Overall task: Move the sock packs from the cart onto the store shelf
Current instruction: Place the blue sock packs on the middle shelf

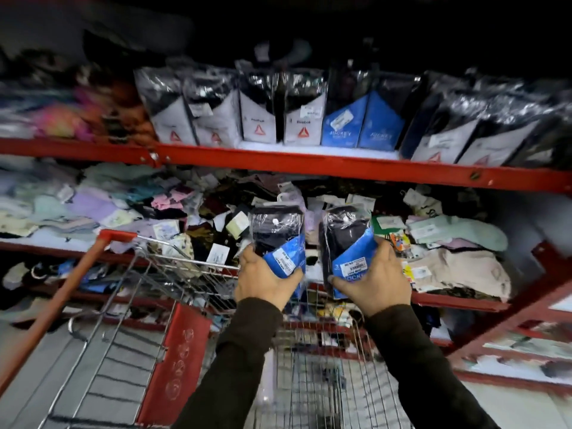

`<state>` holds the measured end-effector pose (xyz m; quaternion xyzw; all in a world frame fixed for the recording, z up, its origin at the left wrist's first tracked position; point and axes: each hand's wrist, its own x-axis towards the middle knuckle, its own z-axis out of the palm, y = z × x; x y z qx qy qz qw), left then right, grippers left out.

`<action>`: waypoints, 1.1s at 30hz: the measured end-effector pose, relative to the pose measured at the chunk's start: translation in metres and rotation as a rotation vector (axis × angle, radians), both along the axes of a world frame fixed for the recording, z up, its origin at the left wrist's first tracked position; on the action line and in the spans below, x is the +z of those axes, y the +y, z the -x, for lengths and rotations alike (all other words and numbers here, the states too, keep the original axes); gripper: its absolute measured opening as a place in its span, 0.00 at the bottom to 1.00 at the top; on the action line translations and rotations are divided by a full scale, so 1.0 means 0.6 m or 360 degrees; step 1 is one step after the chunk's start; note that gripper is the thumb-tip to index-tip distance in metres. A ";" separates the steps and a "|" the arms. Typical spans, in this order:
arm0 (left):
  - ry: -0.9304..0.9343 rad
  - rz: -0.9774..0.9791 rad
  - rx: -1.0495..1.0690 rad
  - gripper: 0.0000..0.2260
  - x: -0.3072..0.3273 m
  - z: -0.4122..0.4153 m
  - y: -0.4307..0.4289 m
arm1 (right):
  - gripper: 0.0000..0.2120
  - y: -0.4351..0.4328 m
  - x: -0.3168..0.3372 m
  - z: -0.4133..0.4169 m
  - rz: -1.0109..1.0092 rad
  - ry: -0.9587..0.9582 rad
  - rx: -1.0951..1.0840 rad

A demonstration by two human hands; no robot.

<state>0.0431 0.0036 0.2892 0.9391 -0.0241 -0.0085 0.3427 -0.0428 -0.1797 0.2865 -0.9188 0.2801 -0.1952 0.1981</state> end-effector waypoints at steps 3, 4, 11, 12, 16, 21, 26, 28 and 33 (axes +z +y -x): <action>-0.0200 0.0120 -0.0024 0.47 0.055 -0.022 -0.014 | 0.51 -0.012 0.052 -0.019 0.0023 -0.0255 0.0007; -0.0276 0.0164 -0.0031 0.47 0.074 -0.028 -0.020 | 0.52 -0.016 0.068 -0.026 0.0033 -0.0331 0.0009; -0.0716 0.0468 -0.0130 0.46 0.207 -0.091 -0.090 | 0.51 -0.067 0.189 -0.084 0.0120 -0.0781 -0.0039; -0.0763 0.0481 -0.0134 0.46 0.223 -0.102 -0.102 | 0.52 -0.076 0.204 -0.096 0.0124 -0.0830 -0.0046; -0.0847 0.0568 -0.0164 0.46 0.275 -0.148 -0.161 | 0.52 -0.115 0.256 -0.151 0.0136 -0.1008 -0.0100; -0.0826 0.0576 -0.0160 0.45 0.291 -0.203 -0.234 | 0.54 -0.161 0.263 -0.217 0.0086 -0.1071 -0.0200; -0.0682 0.0536 -0.0133 0.43 0.263 -0.233 -0.285 | 0.55 -0.186 0.233 -0.256 0.0084 -0.1001 -0.0294; -0.0632 0.0476 -0.0130 0.43 0.248 -0.238 -0.300 | 0.55 -0.188 0.219 -0.262 0.0078 -0.0963 -0.0346; -0.0479 0.0379 -0.0101 0.44 0.218 -0.239 -0.324 | 0.55 -0.190 0.204 -0.268 0.0036 -0.0914 -0.0425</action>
